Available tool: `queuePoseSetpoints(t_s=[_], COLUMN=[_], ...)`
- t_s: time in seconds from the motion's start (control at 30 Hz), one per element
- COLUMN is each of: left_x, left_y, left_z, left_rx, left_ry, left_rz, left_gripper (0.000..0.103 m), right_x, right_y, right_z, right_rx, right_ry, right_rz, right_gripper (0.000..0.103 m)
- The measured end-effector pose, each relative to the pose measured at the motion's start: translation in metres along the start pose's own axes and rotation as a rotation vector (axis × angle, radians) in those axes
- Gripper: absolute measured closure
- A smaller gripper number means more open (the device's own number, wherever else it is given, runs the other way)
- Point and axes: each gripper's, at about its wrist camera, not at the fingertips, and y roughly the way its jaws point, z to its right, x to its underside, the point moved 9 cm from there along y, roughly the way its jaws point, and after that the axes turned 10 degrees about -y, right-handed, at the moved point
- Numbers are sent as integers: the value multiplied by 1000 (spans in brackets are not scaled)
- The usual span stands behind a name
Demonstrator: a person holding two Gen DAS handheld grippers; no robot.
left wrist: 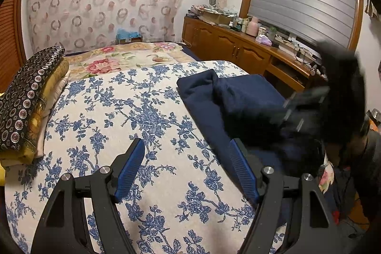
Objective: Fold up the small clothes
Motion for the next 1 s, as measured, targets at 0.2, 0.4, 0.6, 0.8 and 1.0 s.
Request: queuePoseSetpoints(t_s=[0.2, 0.4, 0.6, 0.8, 1.0], left_x=[1, 5, 9, 16, 26], left_y=[0, 4, 12, 20, 28], left_z=[4, 9, 8, 15, 31], left_rx=[6, 11, 15, 31, 51], left_ry=[-1, 7, 6, 10, 41], left_rz=[0, -15, -35, -60, -90], left_gripper=[28, 28, 28, 28, 28], right_x=[-16, -12, -10, -3, 22], right_y=[-47, -37, -7, -10, -39], right_z=[87, 165, 209, 210, 160], right_rx=[181, 302, 426, 491, 406], right_ry=[106, 184, 278, 302, 277], right_rz=[73, 2, -82, -100, -57], right_gripper=[97, 97, 97, 88, 73])
